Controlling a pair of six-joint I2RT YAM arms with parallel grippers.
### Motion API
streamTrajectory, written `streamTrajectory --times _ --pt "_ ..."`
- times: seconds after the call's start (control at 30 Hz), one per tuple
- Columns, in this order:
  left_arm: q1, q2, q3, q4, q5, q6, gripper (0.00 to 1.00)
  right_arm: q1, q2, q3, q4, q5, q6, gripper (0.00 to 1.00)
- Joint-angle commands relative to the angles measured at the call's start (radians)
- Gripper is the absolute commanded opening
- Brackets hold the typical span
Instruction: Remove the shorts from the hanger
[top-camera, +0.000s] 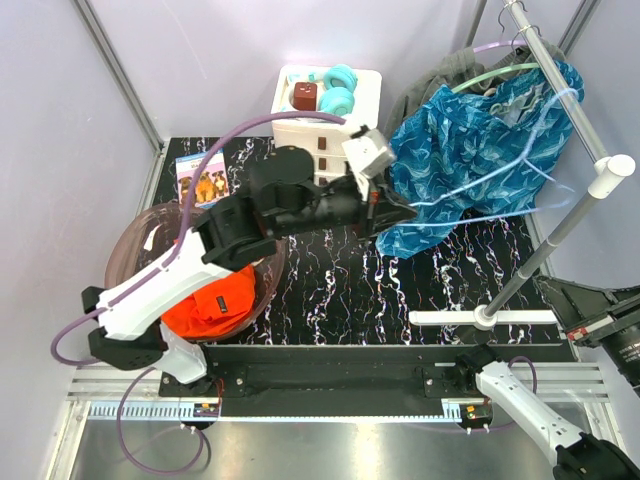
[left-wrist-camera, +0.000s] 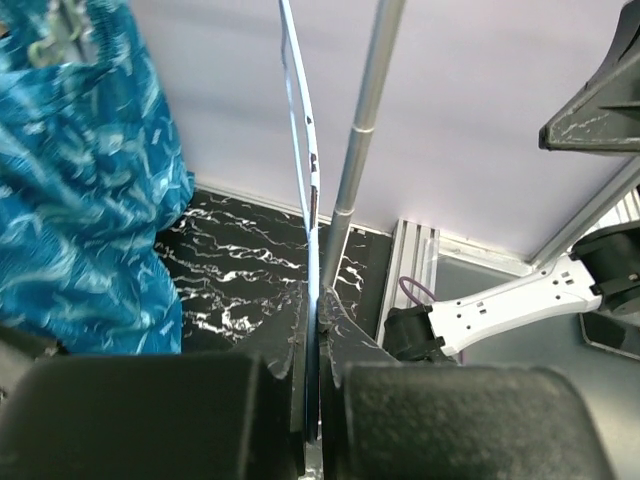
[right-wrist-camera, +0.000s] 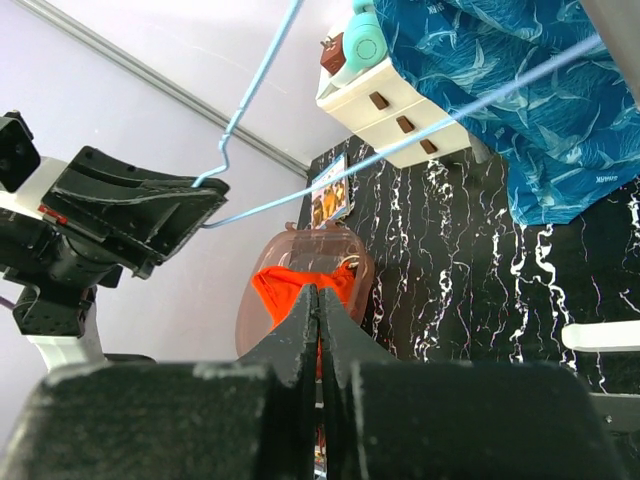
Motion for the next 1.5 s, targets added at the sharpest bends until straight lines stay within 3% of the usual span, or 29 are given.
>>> streamTrajectory --times 0.0,0.73,0.83,1.0,1.13,1.17,1.2,1.47 --pt "-0.039 0.043 0.078 0.088 -0.017 0.080 0.00 0.002 -0.011 0.007 -0.107 -0.014 0.008 0.00" --pt "-0.081 0.158 0.096 0.075 0.078 0.071 0.00 0.002 0.010 0.086 -0.171 0.003 -0.005 0.00" --pt "-0.083 0.143 0.087 0.079 0.065 0.059 0.11 0.002 0.008 0.074 -0.167 -0.003 -0.004 0.00" --pt "-0.079 0.103 0.046 0.096 0.042 0.065 0.49 0.002 0.025 0.071 -0.145 -0.011 -0.044 0.01" --pt "-0.081 0.094 0.086 0.041 0.009 0.072 0.57 0.002 0.044 0.073 -0.131 -0.022 -0.068 0.02" --pt "-0.081 0.083 0.086 0.033 0.004 0.071 0.64 0.002 0.045 0.066 -0.127 -0.029 -0.071 0.02" --pt "-0.079 0.079 0.084 0.029 -0.007 0.071 0.99 0.002 0.045 0.059 -0.121 -0.034 -0.075 0.02" --pt "-0.026 0.033 0.060 0.058 -0.129 0.011 0.99 0.002 0.048 0.022 -0.076 -0.014 -0.127 0.13"
